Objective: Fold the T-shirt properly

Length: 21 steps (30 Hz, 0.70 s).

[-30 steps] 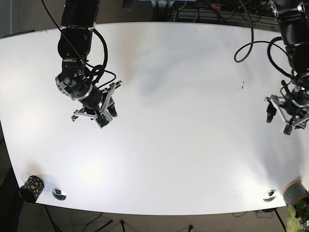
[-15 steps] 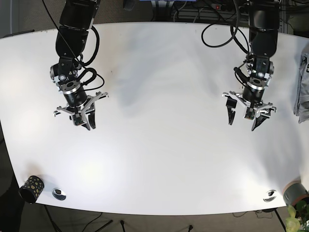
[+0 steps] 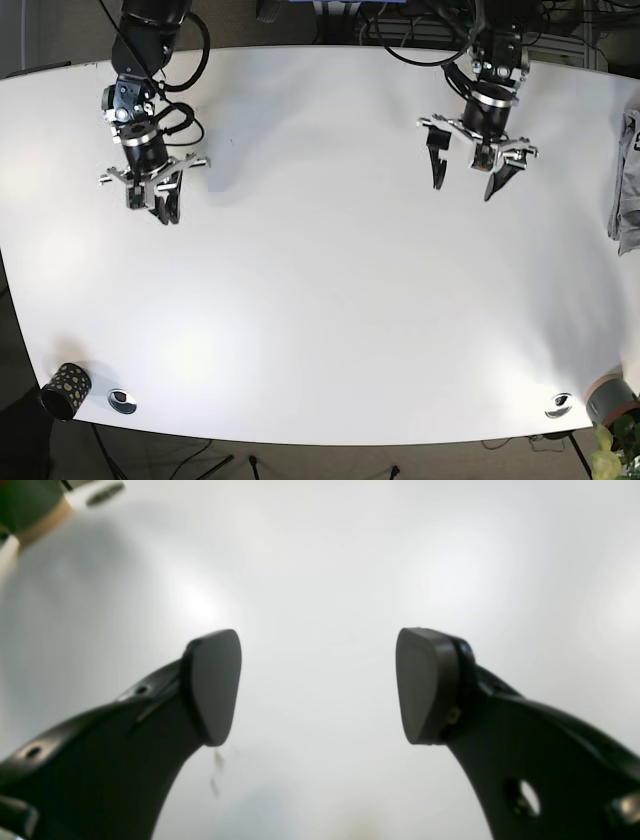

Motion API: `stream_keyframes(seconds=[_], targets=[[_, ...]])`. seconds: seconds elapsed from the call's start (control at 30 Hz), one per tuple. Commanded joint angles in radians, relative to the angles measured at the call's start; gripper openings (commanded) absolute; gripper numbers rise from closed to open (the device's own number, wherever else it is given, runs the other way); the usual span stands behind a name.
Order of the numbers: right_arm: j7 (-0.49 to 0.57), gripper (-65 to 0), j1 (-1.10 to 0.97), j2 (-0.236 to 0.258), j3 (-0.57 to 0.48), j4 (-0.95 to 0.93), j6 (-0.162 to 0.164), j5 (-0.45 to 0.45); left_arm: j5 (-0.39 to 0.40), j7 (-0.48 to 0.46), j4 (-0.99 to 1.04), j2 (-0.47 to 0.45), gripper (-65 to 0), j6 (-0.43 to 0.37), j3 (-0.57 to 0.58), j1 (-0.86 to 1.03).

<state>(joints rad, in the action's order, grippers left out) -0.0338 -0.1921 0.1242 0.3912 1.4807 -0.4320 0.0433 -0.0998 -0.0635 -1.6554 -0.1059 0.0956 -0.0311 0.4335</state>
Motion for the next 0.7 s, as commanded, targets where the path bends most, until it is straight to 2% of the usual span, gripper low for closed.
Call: stream_keyframes(seconds=[0.0,0.13,0.2,0.33,0.47,0.67], targets=[[0.022,-56.3,-0.036,0.058,0.015,0.025,0.002,-0.082,0.004,0.026,-0.085,0.028,-20.6,-0.009,-0.003,0.047],[-0.019,-56.3,-0.131,0.082,0.021,0.077,-0.020,-0.164,0.004,0.089,-0.174,0.061,-20.6,-0.009,-0.005,0.156],[-0.050,-56.3,-0.174,0.094,0.019,0.110,-0.028,-0.187,0.004,0.095,-0.208,0.064,-20.6,-0.009,-0.008,0.206],[-0.104,-56.3,-0.286,0.105,0.024,0.173,-0.063,-0.285,0.005,0.097,-0.266,0.114,-20.6,-0.009,-0.020,0.334],[-0.116,-56.3,-0.369,0.114,0.025,0.212,-0.083,-0.323,0.005,0.097,-0.279,0.142,-20.6,-0.009,-0.048,0.426],[-0.116,-56.6,-0.530,0.114,0.018,0.268,-0.083,-0.325,0.012,0.098,-0.279,0.174,-20.6,-0.009,-0.095,0.552]])
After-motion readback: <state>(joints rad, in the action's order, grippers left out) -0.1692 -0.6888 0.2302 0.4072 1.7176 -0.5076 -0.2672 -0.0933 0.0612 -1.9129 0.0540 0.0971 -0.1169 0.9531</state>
